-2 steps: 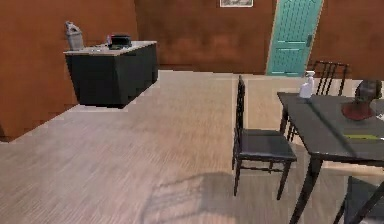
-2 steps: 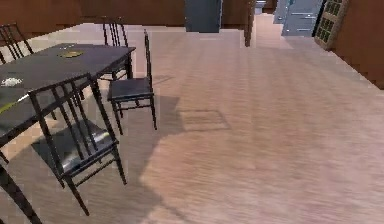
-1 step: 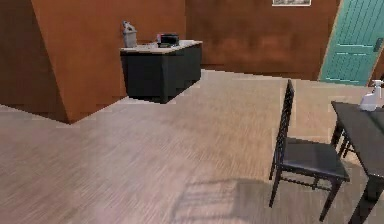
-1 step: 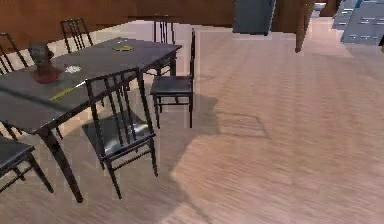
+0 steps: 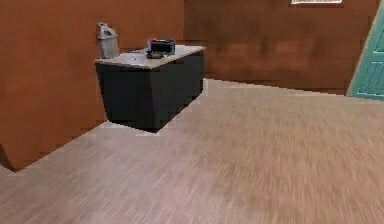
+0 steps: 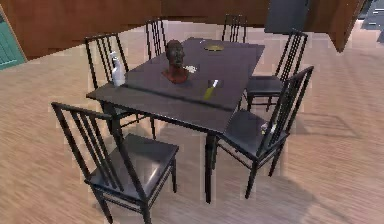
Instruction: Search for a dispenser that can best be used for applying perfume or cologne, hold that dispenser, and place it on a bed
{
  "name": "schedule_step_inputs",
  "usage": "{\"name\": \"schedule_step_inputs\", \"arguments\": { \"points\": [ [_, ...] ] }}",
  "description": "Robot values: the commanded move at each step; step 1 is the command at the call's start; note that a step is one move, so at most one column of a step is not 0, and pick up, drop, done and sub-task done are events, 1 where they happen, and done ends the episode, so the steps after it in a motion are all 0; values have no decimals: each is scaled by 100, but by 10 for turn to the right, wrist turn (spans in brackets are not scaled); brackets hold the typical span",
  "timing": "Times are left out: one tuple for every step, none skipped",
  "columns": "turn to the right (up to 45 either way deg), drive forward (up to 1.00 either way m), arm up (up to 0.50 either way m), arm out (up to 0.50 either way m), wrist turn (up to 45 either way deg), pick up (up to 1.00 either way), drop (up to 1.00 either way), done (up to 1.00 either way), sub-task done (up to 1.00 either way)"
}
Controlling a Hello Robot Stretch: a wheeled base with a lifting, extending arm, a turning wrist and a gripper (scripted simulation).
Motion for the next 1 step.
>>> {"name": "schedule_step_inputs", "arguments": {
  "points": [
    [-150,0,0,0,0,0,0,0,0]
  ]
}}
